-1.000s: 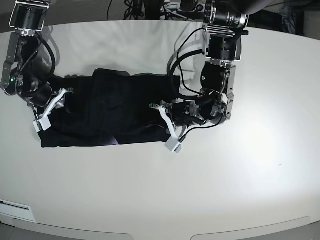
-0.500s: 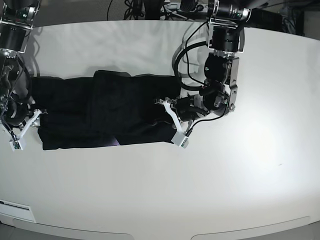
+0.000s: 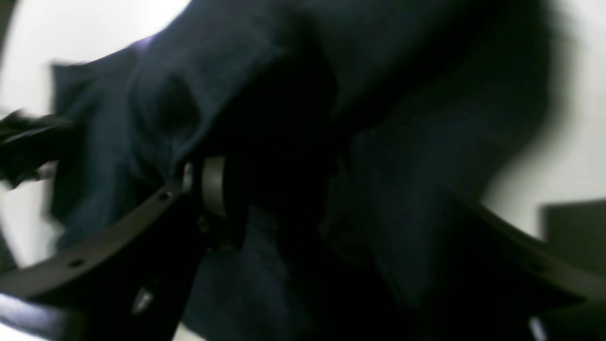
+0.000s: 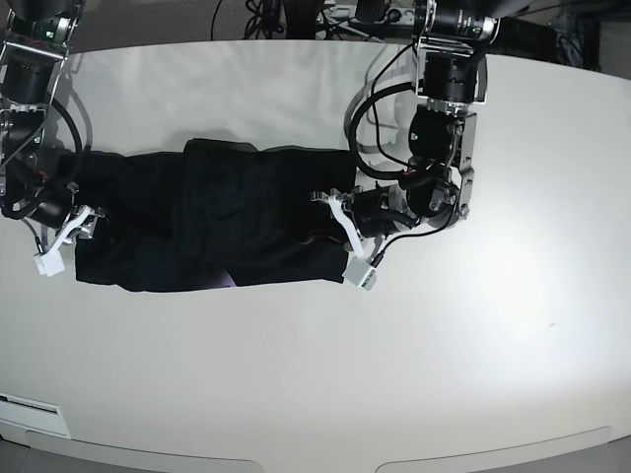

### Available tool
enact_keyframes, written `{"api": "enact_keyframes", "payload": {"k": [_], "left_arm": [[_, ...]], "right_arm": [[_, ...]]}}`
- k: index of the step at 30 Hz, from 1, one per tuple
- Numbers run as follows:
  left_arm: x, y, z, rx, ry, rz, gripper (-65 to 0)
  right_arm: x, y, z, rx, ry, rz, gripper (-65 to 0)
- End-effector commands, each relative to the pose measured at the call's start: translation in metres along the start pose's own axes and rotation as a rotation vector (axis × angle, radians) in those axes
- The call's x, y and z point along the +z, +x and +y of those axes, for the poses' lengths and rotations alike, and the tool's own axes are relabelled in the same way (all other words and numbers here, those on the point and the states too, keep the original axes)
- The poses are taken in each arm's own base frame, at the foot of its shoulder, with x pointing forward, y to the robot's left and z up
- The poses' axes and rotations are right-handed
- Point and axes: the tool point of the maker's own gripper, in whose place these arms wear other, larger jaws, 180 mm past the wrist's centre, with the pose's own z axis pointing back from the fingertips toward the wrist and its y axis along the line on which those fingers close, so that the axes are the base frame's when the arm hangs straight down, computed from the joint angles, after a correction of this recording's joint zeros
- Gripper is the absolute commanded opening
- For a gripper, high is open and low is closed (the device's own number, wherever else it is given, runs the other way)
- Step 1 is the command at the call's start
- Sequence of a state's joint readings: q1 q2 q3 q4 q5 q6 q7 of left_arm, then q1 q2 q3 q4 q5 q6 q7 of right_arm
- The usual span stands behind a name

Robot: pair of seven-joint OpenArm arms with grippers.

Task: Fold the T-shirt properly
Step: 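Press the folded bundle with both grippers and release the left gripper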

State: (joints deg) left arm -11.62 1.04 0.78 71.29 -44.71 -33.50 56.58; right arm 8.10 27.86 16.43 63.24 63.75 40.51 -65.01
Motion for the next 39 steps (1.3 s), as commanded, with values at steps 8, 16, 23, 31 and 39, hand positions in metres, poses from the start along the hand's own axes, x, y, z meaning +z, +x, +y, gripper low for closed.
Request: {"api": "enact_keyframes", "payload": {"k": [8,16,23,31,39], "left_arm": [[0.001,-0.01,0.005,0.023,0.019,0.048,-65.0],[0.005,0.005,-0.011,0.023,-0.077,0.038,-55.4],[0.033,0.044,-0.019,0.009,-0.175,0.036,-38.5],[0.048,0.052,-0.007,-0.022,-0.156,-0.027,-38.5],[0.055,0.022,0.008,0.033,-0.125,-0.01,-38.5]], "right_arm": [[-0.008,-0.002,0.016,-0.031,0.068,0.006,-34.0],[0.005,0.03,0.015,0.05,0.043,0.042,-65.0],[0.043,0.071,-0.03,0.14,-0.22,0.067,-65.0],[0.096,0.132,-0.045,0.211,-0.505,-0.039,-65.0],[0.083,0.157,0.039,0.29,-0.297,-0.146,-65.0]]}}
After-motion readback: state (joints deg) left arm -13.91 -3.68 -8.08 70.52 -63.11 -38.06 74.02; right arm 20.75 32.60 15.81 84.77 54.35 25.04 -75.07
